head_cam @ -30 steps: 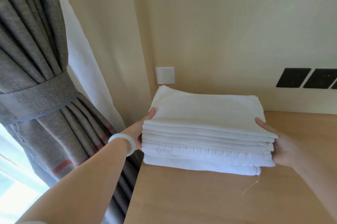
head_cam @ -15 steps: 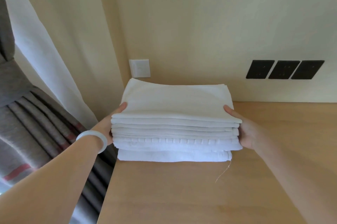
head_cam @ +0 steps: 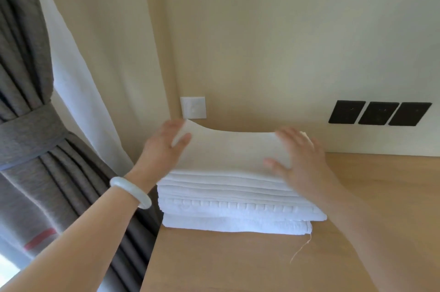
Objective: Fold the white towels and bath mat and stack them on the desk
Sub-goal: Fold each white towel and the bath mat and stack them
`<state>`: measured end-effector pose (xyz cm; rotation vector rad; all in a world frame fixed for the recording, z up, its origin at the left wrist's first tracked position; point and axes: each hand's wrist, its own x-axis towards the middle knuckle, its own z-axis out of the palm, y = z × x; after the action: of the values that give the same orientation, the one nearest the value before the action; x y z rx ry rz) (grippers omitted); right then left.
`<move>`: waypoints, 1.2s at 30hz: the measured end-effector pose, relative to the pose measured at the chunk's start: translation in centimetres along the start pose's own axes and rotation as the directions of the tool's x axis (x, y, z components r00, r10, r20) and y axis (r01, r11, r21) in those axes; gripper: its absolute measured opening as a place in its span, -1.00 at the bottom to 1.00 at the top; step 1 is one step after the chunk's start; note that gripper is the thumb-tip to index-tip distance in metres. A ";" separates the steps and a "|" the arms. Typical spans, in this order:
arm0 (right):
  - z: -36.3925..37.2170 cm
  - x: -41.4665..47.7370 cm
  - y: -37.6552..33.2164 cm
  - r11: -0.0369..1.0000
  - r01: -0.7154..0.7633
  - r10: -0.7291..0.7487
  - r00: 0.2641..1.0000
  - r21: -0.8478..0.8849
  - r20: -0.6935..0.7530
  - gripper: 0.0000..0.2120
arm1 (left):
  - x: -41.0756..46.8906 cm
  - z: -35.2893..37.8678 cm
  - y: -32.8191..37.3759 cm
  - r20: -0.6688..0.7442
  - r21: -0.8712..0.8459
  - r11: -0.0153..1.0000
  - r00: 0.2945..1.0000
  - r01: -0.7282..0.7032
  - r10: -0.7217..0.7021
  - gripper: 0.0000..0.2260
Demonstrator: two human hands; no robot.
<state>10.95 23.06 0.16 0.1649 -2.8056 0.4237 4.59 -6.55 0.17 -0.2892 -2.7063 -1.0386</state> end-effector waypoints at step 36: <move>3.2 -4.6 7.4 0.939 0.240 -0.257 0.966 -0.245 -0.038 -0.30 | -5.7 -0.5 -5.3 0.343 -0.019 0.994 0.934 -0.103 0.103 -0.54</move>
<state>13.25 29.42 -6.21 0.4367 -2.6906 0.0306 8.66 -11.35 -4.40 -0.6640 -2.9545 -1.0417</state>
